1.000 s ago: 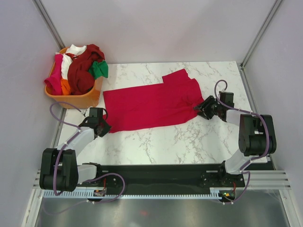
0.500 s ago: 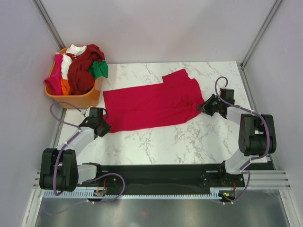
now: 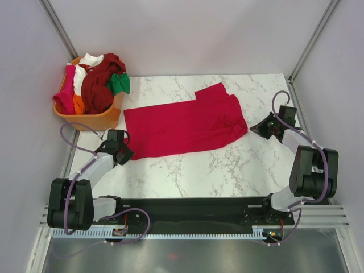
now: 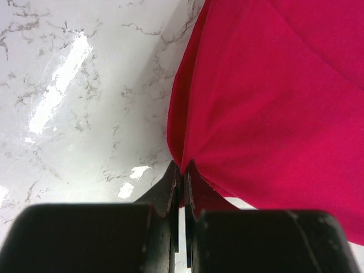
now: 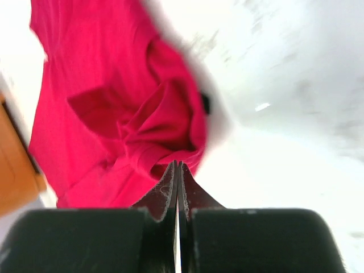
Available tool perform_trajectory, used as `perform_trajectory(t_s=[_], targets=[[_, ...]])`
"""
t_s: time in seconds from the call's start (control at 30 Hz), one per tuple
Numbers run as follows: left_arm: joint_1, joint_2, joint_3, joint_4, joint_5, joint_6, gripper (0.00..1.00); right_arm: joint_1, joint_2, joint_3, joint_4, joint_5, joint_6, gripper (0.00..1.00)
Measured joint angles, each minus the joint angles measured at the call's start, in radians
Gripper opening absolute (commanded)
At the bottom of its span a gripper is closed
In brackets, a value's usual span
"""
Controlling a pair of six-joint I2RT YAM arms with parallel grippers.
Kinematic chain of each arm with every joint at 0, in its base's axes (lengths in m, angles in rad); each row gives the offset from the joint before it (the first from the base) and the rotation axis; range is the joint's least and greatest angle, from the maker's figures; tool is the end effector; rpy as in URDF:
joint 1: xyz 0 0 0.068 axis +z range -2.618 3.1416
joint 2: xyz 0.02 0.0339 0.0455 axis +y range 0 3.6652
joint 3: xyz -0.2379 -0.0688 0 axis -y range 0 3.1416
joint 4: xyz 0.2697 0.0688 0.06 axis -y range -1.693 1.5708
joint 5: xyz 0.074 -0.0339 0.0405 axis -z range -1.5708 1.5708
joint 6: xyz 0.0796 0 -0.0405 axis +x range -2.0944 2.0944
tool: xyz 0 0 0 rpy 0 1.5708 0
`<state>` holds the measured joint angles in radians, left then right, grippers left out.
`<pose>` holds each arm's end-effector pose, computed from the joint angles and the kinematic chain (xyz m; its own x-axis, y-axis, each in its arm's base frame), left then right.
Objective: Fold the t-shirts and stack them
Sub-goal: Fold the tshirt
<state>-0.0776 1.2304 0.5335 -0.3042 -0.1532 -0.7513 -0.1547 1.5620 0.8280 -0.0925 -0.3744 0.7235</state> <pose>0.2684 -0.0087 0.0821 -0.6098 -0.6292 -0.4819 -0.5770 0.7693 -0.2743 0.3589 -0.0265 0.1064 -0.6118 0.7190 -0.3297 0.4051 0.6428 0.6501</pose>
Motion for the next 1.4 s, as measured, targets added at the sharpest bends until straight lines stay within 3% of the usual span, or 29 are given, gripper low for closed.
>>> perform_trajectory(t_s=[0.17, 0.23, 0.27, 0.37, 0.5, 0.67, 0.83, 0.97, 1.3, 1.4], targets=[[-0.003, -0.013, -0.002, 0.000, 0.002, 0.000, 0.02, -0.054, -0.056, 0.025, -0.043, 0.043, -0.037, 0.00], [-0.003, -0.036, -0.010, 0.000, 0.001, 0.000, 0.02, -0.052, -0.064, 0.026, -0.048, 0.031, -0.046, 0.24], [-0.003, -0.047, -0.014, 0.000, 0.001, 0.000, 0.02, -0.047, -0.068, 0.026, -0.052, 0.020, -0.051, 0.57], [-0.003, -0.061, -0.019, 0.000, 0.001, 0.000, 0.02, -0.008, -0.077, 0.028, -0.071, 0.003, -0.089, 0.76], [-0.003, -0.061, -0.019, 0.000, 0.001, 0.000, 0.02, 0.089, -0.086, 0.028, -0.101, 0.008, -0.122, 0.75], [-0.003, -0.076, -0.026, 0.000, 0.000, 0.000, 0.02, 0.161, -0.086, 0.029, -0.109, 0.025, -0.141, 0.66], [-0.003, -0.079, -0.030, 0.000, -0.001, 0.000, 0.02, 0.186, -0.034, 0.064, -0.113, 0.056, -0.150, 0.61], [-0.003, -0.079, -0.030, 0.000, -0.002, 0.000, 0.02, 0.192, -0.001, 0.066, -0.113, 0.069, -0.155, 0.51], [-0.003, -0.079, -0.030, 0.000, -0.002, 0.000, 0.02, 0.196, 0.057, 0.095, -0.117, 0.097, -0.168, 0.49], [-0.003, -0.078, -0.030, 0.000, -0.002, 0.000, 0.02, 0.197, 0.063, 0.119, -0.118, 0.104, -0.172, 0.43]])
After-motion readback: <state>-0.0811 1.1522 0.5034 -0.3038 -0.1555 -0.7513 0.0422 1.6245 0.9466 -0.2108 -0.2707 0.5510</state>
